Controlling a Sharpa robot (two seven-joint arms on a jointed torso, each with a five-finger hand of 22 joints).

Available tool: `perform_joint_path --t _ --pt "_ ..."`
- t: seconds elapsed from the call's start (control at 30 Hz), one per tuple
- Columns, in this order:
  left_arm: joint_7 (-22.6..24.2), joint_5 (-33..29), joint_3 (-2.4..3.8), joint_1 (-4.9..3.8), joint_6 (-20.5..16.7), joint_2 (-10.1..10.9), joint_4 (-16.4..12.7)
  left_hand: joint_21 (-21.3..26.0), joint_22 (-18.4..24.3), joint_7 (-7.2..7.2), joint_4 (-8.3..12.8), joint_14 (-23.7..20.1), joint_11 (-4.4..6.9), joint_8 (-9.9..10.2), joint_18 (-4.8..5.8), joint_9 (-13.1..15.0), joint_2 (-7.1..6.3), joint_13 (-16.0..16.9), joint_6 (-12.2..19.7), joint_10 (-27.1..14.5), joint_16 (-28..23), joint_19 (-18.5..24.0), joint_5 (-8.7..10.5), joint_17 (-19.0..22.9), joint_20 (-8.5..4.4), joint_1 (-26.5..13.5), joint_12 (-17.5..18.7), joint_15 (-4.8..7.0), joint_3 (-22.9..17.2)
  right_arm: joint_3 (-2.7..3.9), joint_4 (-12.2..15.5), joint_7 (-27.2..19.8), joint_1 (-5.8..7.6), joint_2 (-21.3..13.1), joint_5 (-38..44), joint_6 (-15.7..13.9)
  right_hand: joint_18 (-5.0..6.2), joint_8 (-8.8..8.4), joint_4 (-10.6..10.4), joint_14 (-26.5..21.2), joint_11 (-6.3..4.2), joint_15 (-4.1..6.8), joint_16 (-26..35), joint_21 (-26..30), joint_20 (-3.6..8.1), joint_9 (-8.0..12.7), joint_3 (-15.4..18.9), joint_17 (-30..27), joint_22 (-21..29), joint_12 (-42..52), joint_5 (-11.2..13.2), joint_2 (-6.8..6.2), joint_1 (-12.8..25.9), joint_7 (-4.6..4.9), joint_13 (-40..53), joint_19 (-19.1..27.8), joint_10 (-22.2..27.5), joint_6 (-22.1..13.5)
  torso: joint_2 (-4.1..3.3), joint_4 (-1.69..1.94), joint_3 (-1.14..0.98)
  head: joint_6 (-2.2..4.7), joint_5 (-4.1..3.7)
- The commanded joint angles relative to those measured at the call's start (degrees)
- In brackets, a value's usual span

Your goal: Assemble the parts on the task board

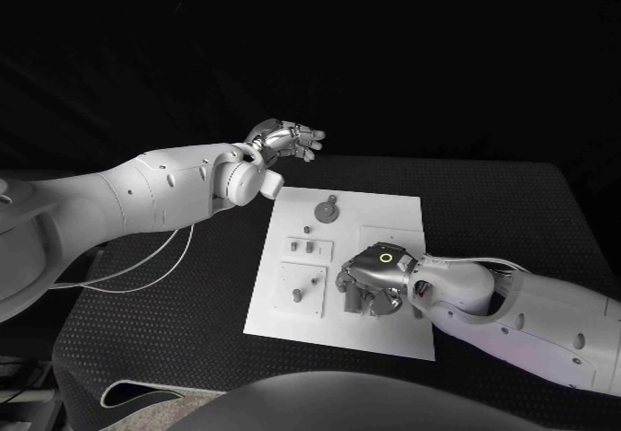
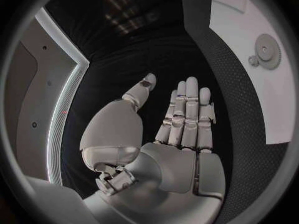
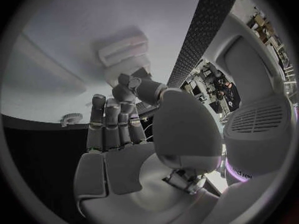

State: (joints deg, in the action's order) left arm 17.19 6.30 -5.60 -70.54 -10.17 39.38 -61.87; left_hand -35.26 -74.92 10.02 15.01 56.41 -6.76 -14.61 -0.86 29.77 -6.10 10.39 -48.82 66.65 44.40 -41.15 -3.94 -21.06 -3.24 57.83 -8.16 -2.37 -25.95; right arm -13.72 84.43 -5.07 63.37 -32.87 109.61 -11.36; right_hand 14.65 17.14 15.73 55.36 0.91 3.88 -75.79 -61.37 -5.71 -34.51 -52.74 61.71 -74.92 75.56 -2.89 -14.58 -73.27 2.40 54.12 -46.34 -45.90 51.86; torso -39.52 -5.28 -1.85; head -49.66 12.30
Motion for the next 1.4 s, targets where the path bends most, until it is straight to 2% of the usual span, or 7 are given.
perform_joint_path --t 0.03,0.07,0.23,0.6,0.77,0.97,1.4 --pt "0.3 -0.2 0.04 -0.04 0.8 0.0 -0.1 0.4 -0.3 0.09 -0.4 0.3 -0.14 -0.4 -0.61 -0.1 0.3 0.1 0.4 -0.4 -0.3 -0.1 -0.05 -0.1 0.12 -0.4 -0.4 -0.19 -0.1 -0.38 -0.3 -0.9 -0.46 0.0 0.5 1.2 0.35 0.45 0.0 0.0 -0.29 0.24 -0.4 -0.3 0.25 -0.1 0.7 -0.3 -0.7 0.7 0.1 0.54 0.6 1.74 -0.3 -0.3 -0.5 2.5 0.03 -0.03 0.01 -0.11 0.01" --pt "0.3 -0.2 0.04 -0.04 0.8 0.0 -0.1 0.4 -0.3 0.09 -0.4 0.3 -0.14 -0.4 -0.61 -0.1 0.31 0.1 0.4 -0.4 -0.3 -0.1 -0.05 -0.1 0.12 -0.4 -0.4 -0.19 -0.1 -0.38 -0.3 -0.9 -0.46 0.0 0.4 1.2 0.35 1.15 0.1 0.1 -0.37 0.31 -0.8 -0.5 0.31 -0.4 1.3 -0.5 -0.7 0.9 0.1 0.87 1.1 2.11 -0.5 -0.4 -0.7 4.0 0.03 -0.03 0.01 -0.11 0.01" --pt "0.3 -0.2 0.04 -0.04 0.8 0.0 -0.1 0.4 -0.3 0.09 -0.4 0.3 -0.14 -0.4 -0.61 -0.1 0.32 0.1 0.4 -0.4 -0.4 -0.1 -0.05 -0.1 0.12 -0.4 -0.4 -0.19 -0.1 -0.38 -0.4 -1.0 -0.46 -0.1 -0.4 1.1 0.35 2.15 0.3 0.3 -0.62 0.55 -1.6 -1.0 0.54 -0.9 3.6 -1.1 -0.6 1.5 0.1 1.58 3.1 1.77 -1.2 -0.9 -1.1 6.5 0.07 0.01 0.02 -0.17 0.0" --pt "0.1 -0.2 0.04 -0.04 0.9 0.0 -0.2 0.4 -0.4 0.1 -0.4 0.3 -0.15 -0.4 -0.61 -0.1 0.3 0.1 0.4 -0.5 -0.4 -0.1 -0.03 -0.1 0.13 -0.4 -0.5 -0.2 -0.1 -0.38 -0.2 0.3 -0.45 -0.7 -2.7 -0.3 0.35 2.53 0.3 0.6 -0.96 0.95 -2.3 -1.3 0.87 -1.4 6.8 -2.1 -0.1 2.0 0.1 2.04 6.7 1.51 -2.2 -1.4 -1.5 7.9 0.03 0.01 0.02 -0.11 -0.03" --pt "0.1 -0.2 0.04 -0.04 0.9 0.0 -0.1 0.5 -0.4 0.1 -0.4 0.3 -0.15 -0.4 -0.61 -0.1 0.3 0.1 0.4 -0.5 -0.4 -0.1 -0.03 -0.2 0.13 -0.4 -0.5 -0.2 -0.1 -0.37 -0.3 0.6 -0.44 -0.7 -2.7 -0.5 0.35 0.15 0.7 0.2 -1.0 1.06 -2.2 -0.9 1.09 -0.3 6.4 -2.7 0.3 1.9 0.1 1.1 6.5 2.46 -2.8 -1.1 -0.9 4.4 0.06 0.01 0.04 -0.07 -0.01" --pt "0.1 -0.2 0.04 -0.04 0.9 0.1 -0.2 0.5 -0.4 0.1 -0.4 0.3 -0.15 -0.4 -0.61 -0.1 0.3 0.1 0.4 -0.5 -0.4 -0.1 -0.03 -0.2 0.13 -0.4 -0.5 -0.2 -0.1 -0.37 -0.2 0.8 -0.44 -0.7 -2.6 -0.4 0.34 -3.05 0.7 -0.8 -0.66 0.83 -2.1 -0.4 0.86 1.3 5.3 -3.6 0.6 1.9 0.1 -0.02 4.7 1.02 -3.4 -0.3 0.3 -1.3 0.03 -0.06 0.04 -0.16 0.05" --pt "0.0 -0.2 0.04 -0.04 0.9 0.1 -0.1 0.5 -0.4 0.08 -0.4 0.3 -0.16 -0.4 -0.61 -0.1 0.28 0.1 0.4 -0.6 -0.5 -0.1 -0.03 -0.2 0.13 -0.3 -0.5 -0.21 -0.1 -0.37 0.0 0.7 -0.44 -1.0 -1.9 -0.3 0.35 -2.85 0.4 -1.8 -0.2 0.39 -2.4 -0.1 0.35 1.6 2.1 -4.3 0.8 2.2 0.1 -0.11 1.9 0.43 -4.0 0.5 1.2 -1.4 0.06 -0.05 -0.01 -0.15 0.04"
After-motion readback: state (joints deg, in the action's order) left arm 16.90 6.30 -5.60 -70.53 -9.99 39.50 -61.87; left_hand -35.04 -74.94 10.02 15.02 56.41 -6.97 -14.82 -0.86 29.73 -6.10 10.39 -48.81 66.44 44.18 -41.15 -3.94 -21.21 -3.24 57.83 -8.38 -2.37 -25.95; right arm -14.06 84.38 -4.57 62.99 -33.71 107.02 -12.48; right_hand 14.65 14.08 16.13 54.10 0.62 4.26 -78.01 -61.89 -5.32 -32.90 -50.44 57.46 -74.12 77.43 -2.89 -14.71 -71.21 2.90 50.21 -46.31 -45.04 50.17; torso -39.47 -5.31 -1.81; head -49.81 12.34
